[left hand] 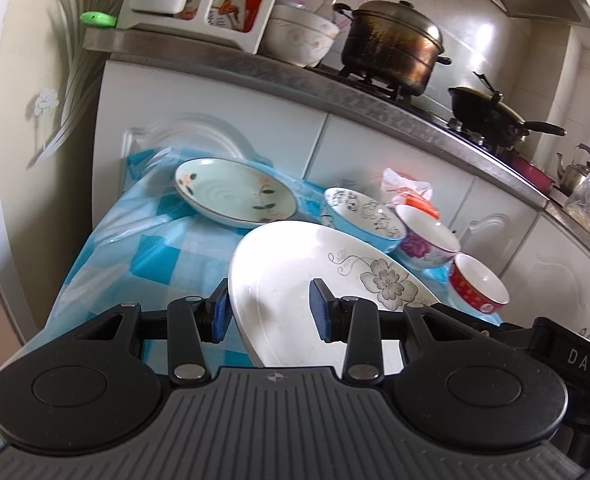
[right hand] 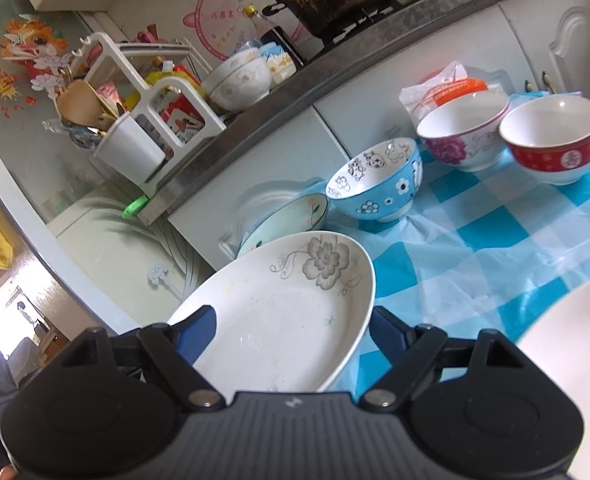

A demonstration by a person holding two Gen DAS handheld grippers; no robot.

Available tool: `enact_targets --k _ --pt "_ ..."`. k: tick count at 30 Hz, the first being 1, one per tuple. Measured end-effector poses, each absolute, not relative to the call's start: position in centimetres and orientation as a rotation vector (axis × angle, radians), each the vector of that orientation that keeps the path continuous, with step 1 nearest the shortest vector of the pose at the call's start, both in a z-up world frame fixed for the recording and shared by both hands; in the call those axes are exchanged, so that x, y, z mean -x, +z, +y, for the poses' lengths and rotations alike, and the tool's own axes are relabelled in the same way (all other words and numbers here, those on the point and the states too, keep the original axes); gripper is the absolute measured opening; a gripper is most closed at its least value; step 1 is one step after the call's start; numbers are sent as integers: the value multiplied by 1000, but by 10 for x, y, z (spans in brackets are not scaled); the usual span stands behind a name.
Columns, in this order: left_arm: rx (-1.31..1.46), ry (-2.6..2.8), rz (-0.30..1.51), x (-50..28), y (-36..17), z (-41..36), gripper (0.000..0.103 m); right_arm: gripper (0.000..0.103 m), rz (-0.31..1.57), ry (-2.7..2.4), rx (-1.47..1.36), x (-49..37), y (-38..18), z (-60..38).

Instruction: Organize plates and bowls

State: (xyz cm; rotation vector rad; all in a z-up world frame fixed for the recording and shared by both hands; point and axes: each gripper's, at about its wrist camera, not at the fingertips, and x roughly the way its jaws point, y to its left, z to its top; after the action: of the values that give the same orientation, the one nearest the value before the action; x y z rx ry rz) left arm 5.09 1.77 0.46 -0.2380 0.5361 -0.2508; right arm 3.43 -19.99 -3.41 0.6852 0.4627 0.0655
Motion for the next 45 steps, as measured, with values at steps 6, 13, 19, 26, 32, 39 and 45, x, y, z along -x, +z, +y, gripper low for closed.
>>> enact_targets --k 6,13,19,26,32,39,45 --pt "230 -294 528 -32 13 2 43 84 434 38 -689 -5 -25 -211" --pt "210 -362 535 -12 17 -24 43 84 374 -5 -726 35 -21 -234" --pt "182 -424 557 6 14 -54 43 84 324 -59 -758 72 -19 -254" --pt "140 -474 580 22 6 -87 43 84 297 -122 -782 111 -28 -273" --pt "99 -492 604 30 -7 -108 43 84 287 -170 -776 133 -38 -284" --pt "55 -471 613 33 -21 -126 43 84 291 -189 -739 146 -48 -287" --pt "20 -446 601 38 -26 -136 43 84 305 -179 -707 147 -56 -286"
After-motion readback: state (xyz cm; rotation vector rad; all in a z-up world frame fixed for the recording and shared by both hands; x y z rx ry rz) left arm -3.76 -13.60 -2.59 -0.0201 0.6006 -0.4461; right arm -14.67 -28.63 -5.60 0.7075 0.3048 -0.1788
